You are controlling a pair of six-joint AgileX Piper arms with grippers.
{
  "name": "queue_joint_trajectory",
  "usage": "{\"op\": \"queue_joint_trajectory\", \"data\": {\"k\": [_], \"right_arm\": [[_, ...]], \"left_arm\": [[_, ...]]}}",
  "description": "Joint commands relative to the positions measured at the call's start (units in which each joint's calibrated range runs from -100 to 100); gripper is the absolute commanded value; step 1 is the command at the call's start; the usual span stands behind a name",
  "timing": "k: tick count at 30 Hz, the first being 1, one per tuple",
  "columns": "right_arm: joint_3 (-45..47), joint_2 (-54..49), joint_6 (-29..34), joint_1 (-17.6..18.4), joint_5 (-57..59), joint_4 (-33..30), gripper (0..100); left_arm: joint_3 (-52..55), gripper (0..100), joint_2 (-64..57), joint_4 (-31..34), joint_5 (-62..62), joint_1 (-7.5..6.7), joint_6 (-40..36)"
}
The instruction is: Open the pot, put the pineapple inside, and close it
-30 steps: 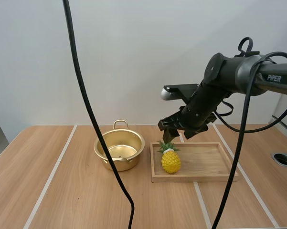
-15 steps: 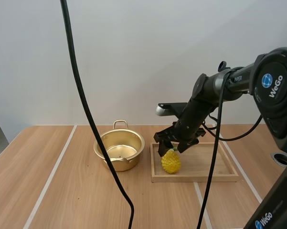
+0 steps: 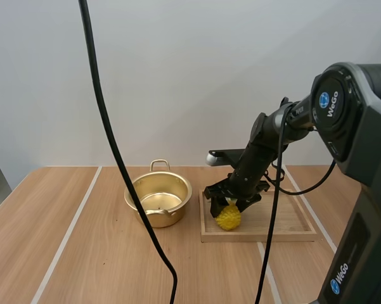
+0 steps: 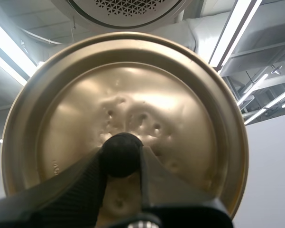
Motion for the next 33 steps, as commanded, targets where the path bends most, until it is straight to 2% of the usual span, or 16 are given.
{"op": "queue_joint_trajectory", "data": {"k": [1,6,7,10,17,25,29,33], "right_arm": [[0.2,0.8,-2.1,-0.2,-1.4,1.2,100],[0.2,2.0,-4.0,-0.2,-0.7,1.2,100],[0.2,2.1,-4.0,-0.2,-0.7,1.2,84],[0.1,2.1,-2.9,-0.2,-0.4,1.3,2],[-3.8,0.2,-1.5,-0.2,2.6,1.5,0],[-14.2,-11.3,-0.7,-0.2,4.1,1.9,0],[-18.9,-19.3,-0.7,-0.2,-1.2,2.6,0],[-21.5,-27.7,-0.7,-0.2,-15.0,2.7,0]], "left_arm": [[-0.3,0,-0.3,0.0,-0.5,-0.07,0.1],[-0.3,0,-0.3,0.0,-0.5,-0.07,0.1],[-0.3,0,-0.3,0.0,-0.5,-0.07,0.1],[-0.3,0,-0.3,0.0,-0.5,-0.07,0.1],[-0.3,0,-0.3,0.0,-0.5,-0.07,0.1],[-0.3,0,-0.3,0.0,-1.1,-0.07,0.1],[-0.3,0,-0.3,0.0,-3.8,-0.07,0.1],[-0.3,0,-0.3,0.0,-6.5,-0.07,0.1]]}}
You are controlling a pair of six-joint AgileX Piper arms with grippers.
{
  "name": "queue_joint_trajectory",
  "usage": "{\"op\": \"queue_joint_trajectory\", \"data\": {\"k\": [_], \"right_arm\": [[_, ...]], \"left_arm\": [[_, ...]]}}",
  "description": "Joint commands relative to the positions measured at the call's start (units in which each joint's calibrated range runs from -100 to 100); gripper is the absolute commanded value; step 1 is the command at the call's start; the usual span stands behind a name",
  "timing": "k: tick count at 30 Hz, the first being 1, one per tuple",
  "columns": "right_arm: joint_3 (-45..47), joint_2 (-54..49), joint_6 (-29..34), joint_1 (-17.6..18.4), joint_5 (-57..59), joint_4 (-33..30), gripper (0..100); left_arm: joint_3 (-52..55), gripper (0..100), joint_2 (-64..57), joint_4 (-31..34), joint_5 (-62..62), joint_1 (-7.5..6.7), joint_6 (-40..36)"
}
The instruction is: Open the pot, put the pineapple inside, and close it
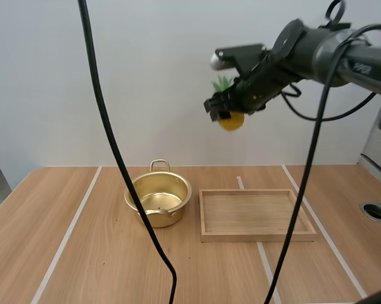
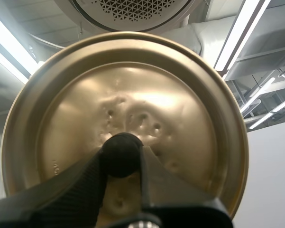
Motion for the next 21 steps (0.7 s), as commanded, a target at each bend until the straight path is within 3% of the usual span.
{"op": "queue_joint_trajectory", "data": {"k": [1,7,12,16,21], "right_arm": [[-1.7,-6.4,0.1,-0.2,-12.7,0.4,0],[-1.7,-15.2,3.5,-0.2,-29.4,0.3,0],[-1.7,-16.9,3.8,-0.2,-30.6,-0.1,0],[-1.7,-15.5,3.3,-0.2,-28.4,6.8,0],[-1.7,-9.2,-8.3,2.1,-16.0,15.7,0]], "left_arm": [[-0.3,0,-0.3,-0.1,-3.1,-0.07,0.1],[-0.3,0,-0.7,-0.1,-3.1,-0.07,0.1],[-0.3,0,-1.6,-0.1,-3.1,-0.07,0.1],[-0.3,0,-2.2,-0.1,-3.0,-0.07,0.1],[-0.3,0,-3.3,-0.1,-2.4,-0.07,0.1]]}}
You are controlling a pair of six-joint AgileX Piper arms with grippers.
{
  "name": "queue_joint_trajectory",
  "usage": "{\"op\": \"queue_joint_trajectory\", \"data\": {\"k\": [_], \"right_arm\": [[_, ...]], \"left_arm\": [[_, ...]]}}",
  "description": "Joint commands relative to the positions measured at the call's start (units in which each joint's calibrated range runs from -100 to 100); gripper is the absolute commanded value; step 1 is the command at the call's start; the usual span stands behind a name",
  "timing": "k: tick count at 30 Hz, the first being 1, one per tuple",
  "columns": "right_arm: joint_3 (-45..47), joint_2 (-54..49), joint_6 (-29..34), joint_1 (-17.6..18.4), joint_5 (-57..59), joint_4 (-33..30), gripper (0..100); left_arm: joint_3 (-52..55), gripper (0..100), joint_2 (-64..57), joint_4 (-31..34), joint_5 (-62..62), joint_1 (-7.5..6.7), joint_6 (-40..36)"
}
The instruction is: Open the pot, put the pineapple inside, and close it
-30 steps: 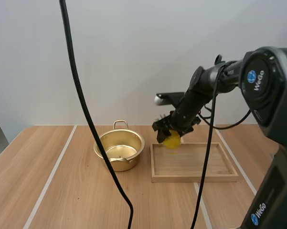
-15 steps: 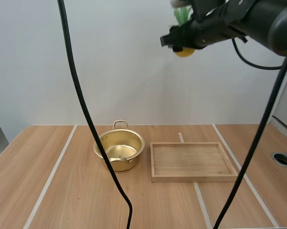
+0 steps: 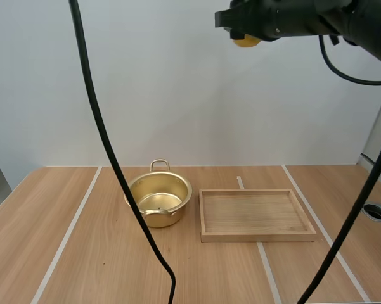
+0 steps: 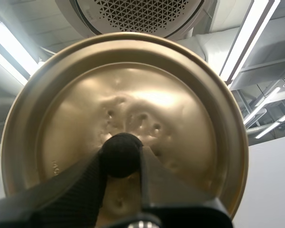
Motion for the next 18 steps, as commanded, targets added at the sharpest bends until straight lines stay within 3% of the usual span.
{"op": "queue_joint_trajectory", "data": {"k": [1,10,13,18], "right_arm": [[-0.2,4.4,-6.2,1.7,9.4,3.7,0],[-0.2,22.1,-15.9,7.3,37.1,0.8,0],[-0.2,26.4,-18.7,7.6,45.5,-2.4,0],[-0.2,33.1,-20.7,7.6,49.9,-3.6,0]], "left_arm": [[-0.3,0,-1.1,-0.1,-1.1,-0.07,0.1],[-0.3,0,-2.9,4.3,-0.4,-0.07,0.1],[-0.3,0,-3.3,5.8,-0.2,-0.07,0.1],[-0.3,0,-3.6,5.8,0.3,-0.07,0.1]]}}
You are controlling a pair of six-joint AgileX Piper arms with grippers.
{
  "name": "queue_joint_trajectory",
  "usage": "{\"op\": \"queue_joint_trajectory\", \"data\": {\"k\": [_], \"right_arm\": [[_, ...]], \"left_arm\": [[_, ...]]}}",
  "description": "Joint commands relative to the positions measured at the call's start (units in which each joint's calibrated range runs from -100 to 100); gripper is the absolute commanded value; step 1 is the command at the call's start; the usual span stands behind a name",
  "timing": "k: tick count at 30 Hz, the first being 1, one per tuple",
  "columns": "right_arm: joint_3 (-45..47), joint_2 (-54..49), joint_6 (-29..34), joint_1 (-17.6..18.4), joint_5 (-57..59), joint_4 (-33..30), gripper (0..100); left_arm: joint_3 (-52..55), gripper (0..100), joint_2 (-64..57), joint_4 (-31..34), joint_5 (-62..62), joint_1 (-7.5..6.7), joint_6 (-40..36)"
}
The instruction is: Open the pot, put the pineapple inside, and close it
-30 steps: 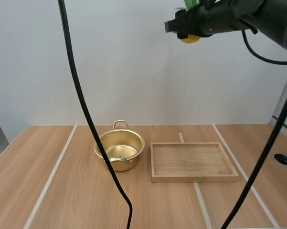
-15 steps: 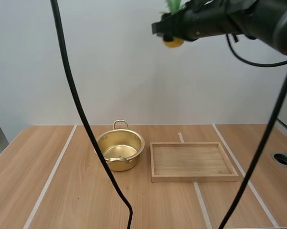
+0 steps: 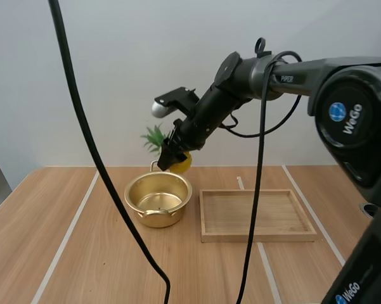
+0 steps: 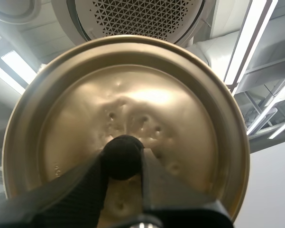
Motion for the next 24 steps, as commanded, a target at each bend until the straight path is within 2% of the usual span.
{"op": "queue_joint_trajectory", "data": {"k": [1,5,14,18,24], "right_arm": [[-0.2,3.2,-1.6,0.1,2.1,-0.6,0],[-0.2,7.7,-2.2,0.6,1.8,-0.5,0],[-0.2,11.0,-3.2,3.7,-12.0,1.5,0],[-0.2,13.3,-2.8,4.8,-15.0,0.1,0],[-0.2,15.9,1.5,4.8,-18.8,-5.0,0]], "left_arm": [[-0.3,0,-0.4,0.8,-0.4,-0.07,0.1],[-0.3,0,-0.4,0.8,0.4,-0.07,0.1],[-0.3,0,-0.4,0.8,2.0,-0.07,0.1],[-0.3,0,-0.3,0.8,2.2,-0.07,0.1],[-0.3,0,-0.2,0.8,2.1,-0.07,0.1]]}}
